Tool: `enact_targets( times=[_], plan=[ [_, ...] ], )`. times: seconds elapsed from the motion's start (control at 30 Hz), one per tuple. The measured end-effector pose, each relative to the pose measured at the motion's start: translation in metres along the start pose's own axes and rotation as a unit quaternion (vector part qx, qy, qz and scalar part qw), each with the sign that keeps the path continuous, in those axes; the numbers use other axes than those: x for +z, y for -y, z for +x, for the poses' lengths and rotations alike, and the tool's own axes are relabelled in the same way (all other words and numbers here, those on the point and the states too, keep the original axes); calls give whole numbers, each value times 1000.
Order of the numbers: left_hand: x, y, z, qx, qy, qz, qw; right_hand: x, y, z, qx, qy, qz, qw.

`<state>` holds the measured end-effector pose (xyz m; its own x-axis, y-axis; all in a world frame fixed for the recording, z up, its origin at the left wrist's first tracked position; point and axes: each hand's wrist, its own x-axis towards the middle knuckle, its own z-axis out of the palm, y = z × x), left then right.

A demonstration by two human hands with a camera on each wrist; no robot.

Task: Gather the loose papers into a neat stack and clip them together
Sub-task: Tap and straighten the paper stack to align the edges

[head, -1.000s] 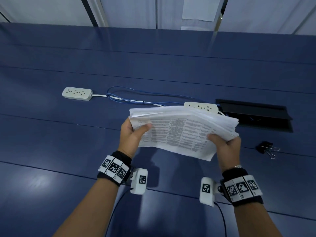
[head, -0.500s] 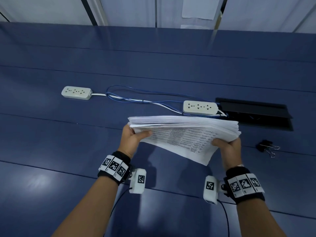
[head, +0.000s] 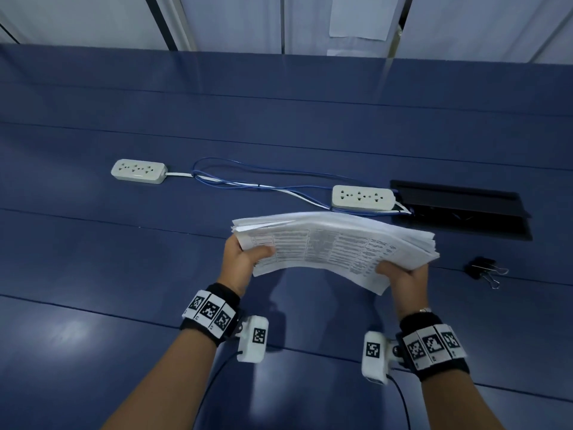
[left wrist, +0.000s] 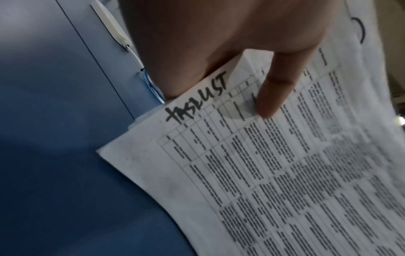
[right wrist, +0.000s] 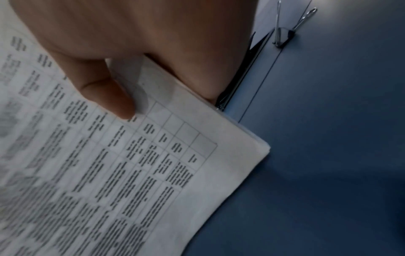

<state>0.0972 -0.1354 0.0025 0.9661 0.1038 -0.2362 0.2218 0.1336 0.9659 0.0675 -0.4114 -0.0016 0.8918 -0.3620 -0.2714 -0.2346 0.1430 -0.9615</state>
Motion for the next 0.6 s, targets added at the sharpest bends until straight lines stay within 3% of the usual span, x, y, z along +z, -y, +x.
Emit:
enact_targets(
  times=[0.13,0.3,0.4,0.5,0.57,0.6],
  plan=[
    [5,-6,-3,42,1,-18,999,1,-1,-4,-10,-16,43,999],
    [-1,0,-3,7,-8,32,999,2,-4,-1,4,-6,7,1000],
    [4,-12,-4,27,-15,52,998,4,1,3,-9,9,-11,1000],
    [7,-44,-4,62,-6,70,996,9,25,-1,-130,-31,-85,987],
    [8,-74,-3,99,18,103,990,15,53,-4,-263,-91,-220,935],
    [8,-89,-4,113,32,124,985,19,70,-4,-306,-87,-286,904]
  ],
)
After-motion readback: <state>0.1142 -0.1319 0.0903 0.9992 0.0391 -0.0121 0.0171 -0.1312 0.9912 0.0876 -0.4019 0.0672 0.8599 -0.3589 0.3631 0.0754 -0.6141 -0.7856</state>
